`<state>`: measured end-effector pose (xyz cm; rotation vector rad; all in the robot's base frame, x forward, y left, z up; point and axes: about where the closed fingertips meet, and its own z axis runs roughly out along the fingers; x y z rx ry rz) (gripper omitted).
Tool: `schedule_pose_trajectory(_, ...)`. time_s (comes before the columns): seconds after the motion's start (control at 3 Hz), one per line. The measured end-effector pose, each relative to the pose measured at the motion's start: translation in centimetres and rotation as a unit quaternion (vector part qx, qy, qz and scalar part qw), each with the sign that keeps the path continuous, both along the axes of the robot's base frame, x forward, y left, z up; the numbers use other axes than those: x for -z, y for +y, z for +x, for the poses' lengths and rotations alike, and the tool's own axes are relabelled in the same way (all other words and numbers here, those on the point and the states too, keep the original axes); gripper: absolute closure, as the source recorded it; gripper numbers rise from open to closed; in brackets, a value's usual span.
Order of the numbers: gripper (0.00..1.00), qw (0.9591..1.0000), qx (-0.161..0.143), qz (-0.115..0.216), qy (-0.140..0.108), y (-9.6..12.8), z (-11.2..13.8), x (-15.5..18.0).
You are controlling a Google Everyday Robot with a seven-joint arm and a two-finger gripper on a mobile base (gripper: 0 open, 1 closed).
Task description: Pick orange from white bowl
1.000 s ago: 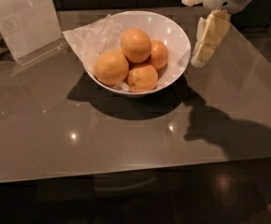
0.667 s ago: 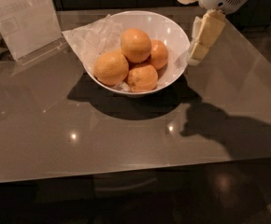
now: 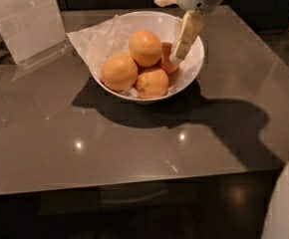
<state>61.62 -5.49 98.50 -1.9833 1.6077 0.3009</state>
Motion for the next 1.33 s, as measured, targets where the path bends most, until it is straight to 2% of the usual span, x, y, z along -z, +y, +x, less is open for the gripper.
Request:
schedule_pose_trajectory(0.33,0.0,0.9993,-0.028,0.019,0.018,2.3,1.3,1.3)
schedule_pose_trajectory(1.33,0.0,0.9931,-0.061,0.047,0.088,6.3,2.7,5.8)
